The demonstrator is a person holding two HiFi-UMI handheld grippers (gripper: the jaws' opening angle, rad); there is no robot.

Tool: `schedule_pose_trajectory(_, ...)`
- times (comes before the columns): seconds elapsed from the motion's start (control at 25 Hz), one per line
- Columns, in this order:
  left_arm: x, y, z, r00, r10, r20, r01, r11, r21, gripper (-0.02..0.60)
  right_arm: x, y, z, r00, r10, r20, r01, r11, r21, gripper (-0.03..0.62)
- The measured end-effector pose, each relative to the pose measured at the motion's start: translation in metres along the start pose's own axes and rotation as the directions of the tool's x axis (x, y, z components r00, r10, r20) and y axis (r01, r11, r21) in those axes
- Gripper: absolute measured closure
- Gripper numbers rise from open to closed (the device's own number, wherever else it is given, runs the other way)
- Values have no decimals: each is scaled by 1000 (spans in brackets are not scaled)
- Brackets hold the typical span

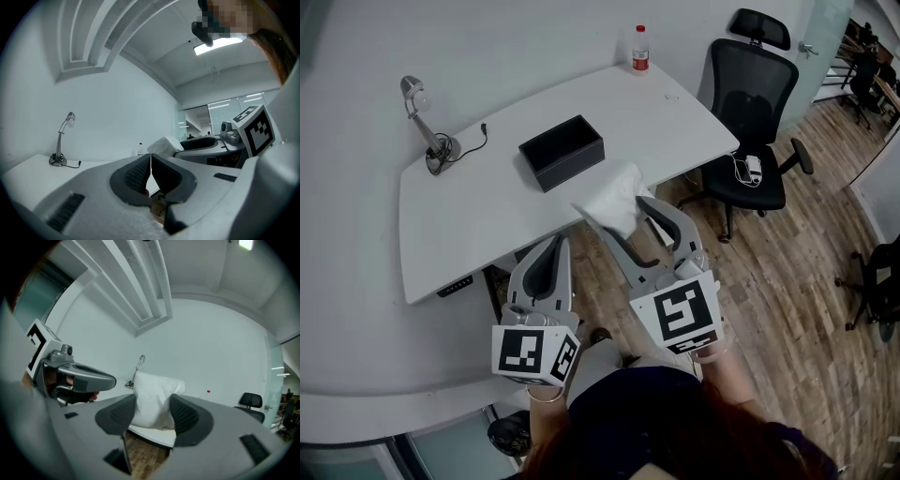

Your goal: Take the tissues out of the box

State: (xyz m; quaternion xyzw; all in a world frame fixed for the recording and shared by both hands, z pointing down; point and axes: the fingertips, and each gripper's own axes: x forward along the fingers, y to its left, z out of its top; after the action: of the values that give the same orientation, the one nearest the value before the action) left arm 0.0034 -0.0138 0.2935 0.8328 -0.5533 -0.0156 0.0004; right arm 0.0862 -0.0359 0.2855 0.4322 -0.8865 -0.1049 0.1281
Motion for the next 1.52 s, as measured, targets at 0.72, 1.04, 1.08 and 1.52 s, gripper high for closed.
schedule_pose_trajectory(0.72, -33, -36, 9, 999, 30, 21, -30, 999, 21, 555, -52, 9, 4, 999, 17, 41, -17, 1000, 3, 350)
schedule_pose_trajectory(1.04, -49, -48, 13, 999, 37, 28, -37, 999, 31, 555, -71, 15, 8, 997, 15, 76, -15, 1000, 7, 352)
schedule_pose_trajectory(1.08, -51, -49, 13, 999, 39, 28, -40, 999, 32, 555, -73, 16, 9, 997, 16, 74, -17, 1000, 7, 352)
schedule_pose_trajectory(1.52, -74, -60, 15, 997, 65, 32, -66, 997, 34, 555, -93, 26, 12, 995, 29, 91, -30, 1000, 6, 353)
